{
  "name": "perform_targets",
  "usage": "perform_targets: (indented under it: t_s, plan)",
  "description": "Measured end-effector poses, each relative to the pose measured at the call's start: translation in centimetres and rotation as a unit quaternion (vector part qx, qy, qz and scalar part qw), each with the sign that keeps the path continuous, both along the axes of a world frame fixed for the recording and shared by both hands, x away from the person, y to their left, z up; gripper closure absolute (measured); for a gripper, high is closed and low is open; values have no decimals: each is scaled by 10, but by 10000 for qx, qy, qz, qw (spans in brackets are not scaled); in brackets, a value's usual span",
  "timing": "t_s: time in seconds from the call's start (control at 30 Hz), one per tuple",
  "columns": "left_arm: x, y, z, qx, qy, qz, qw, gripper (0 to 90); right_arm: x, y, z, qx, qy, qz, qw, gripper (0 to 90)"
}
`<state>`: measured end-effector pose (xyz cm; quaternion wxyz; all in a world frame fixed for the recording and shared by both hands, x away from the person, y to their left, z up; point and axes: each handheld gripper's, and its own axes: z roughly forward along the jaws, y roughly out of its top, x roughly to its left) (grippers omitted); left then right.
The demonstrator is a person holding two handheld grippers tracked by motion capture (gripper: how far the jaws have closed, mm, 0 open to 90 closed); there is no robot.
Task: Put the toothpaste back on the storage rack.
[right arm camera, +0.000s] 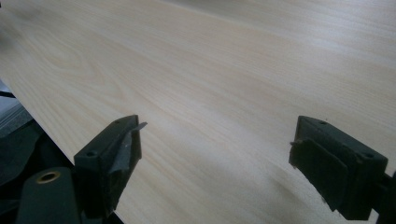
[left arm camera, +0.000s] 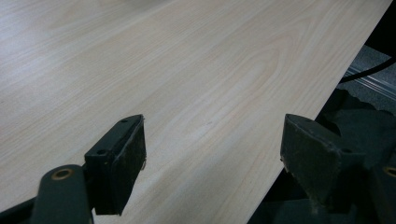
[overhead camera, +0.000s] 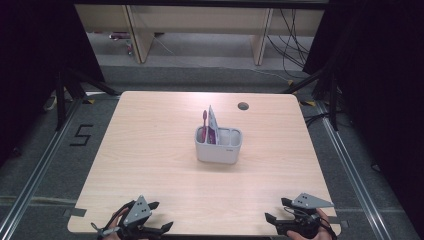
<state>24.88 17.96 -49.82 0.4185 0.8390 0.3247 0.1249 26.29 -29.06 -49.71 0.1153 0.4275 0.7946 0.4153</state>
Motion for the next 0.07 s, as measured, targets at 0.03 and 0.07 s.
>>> perform_targets:
  t_s: [0.03,0.07]
  plan:
    - [0,0,0,-4,15,-16,10000,220,0,0,0,-49,12,8,10000,164]
    - [0,0,0,-3,15,-20,10000,220,-1,0,0,-82,8,6,10000,164]
